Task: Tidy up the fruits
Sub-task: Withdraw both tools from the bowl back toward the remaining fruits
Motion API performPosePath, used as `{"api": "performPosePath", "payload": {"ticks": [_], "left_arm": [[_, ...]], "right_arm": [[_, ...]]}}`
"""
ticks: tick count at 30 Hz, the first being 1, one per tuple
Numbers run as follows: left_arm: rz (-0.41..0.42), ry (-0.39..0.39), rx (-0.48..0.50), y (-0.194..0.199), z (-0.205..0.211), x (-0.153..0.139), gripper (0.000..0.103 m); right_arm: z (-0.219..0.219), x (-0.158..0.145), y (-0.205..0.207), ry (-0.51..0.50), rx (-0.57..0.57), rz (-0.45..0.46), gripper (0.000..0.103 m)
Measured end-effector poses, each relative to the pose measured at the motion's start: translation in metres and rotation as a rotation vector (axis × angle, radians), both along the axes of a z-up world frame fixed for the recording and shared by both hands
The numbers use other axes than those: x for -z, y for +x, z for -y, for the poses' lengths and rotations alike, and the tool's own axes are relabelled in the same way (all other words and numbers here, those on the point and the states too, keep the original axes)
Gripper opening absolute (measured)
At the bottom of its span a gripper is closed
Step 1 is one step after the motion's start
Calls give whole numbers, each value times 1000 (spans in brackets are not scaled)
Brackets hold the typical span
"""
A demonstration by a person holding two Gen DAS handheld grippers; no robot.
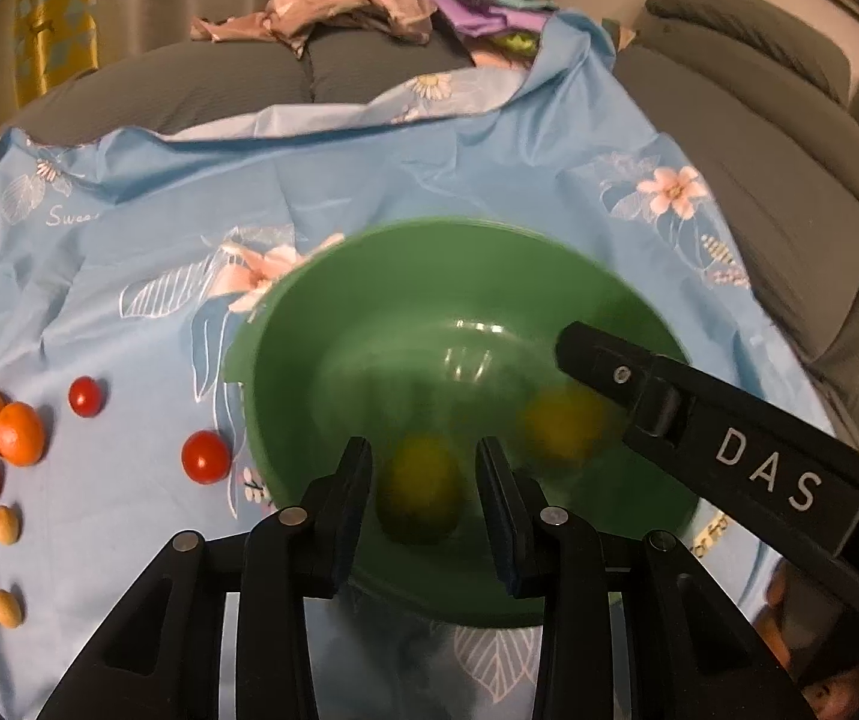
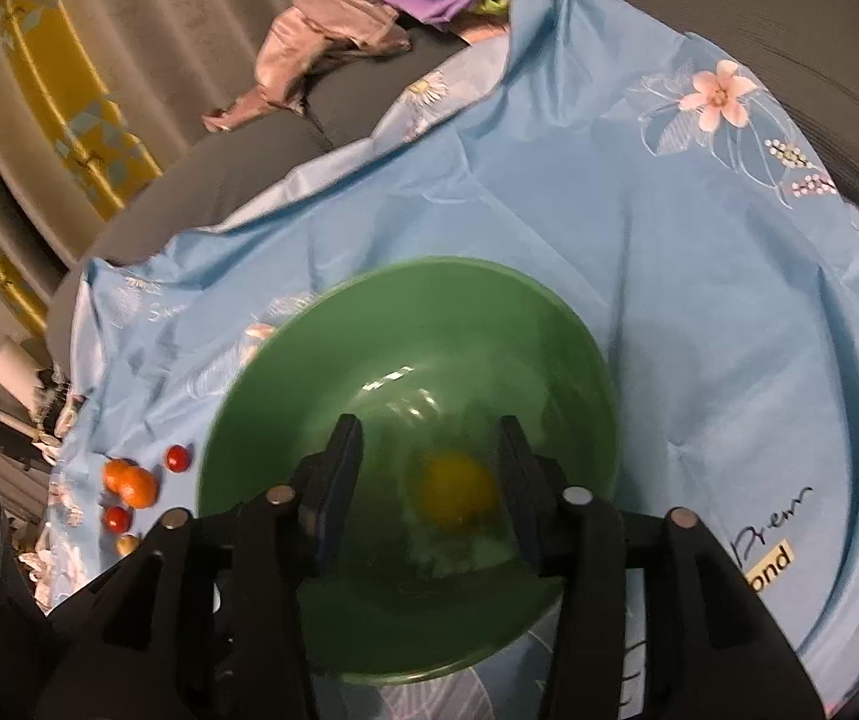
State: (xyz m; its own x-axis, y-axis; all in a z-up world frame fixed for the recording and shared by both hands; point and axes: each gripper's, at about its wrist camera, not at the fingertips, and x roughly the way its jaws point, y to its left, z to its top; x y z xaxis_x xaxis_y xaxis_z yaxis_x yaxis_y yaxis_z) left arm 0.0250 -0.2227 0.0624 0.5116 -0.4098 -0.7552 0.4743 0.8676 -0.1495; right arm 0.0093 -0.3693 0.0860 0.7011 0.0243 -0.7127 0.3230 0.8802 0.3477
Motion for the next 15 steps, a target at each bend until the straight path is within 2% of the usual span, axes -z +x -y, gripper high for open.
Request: {"api": "performPosePath", "payload": {"ticks": [1, 3, 7, 12, 15], "left_arm": [[9, 0, -3, -1, -3, -5, 36], [31, 16, -15, -4, -12, -15, 36], [84, -1, -87, -11, -45, -37, 51], [103, -44, -222, -17, -110, -51, 51], [106, -29, -332, -16, -148, -45, 51]], "right_arm": [[0, -2, -1, 14, -7, 17, 59], [-2, -6, -3, 19, -12, 38, 64], [-10, -12, -2, 16, -15, 55, 69], [-34, -19, 3, -11, -49, 64, 72], [-66, -24, 9, -37, -118, 75, 73]]}}
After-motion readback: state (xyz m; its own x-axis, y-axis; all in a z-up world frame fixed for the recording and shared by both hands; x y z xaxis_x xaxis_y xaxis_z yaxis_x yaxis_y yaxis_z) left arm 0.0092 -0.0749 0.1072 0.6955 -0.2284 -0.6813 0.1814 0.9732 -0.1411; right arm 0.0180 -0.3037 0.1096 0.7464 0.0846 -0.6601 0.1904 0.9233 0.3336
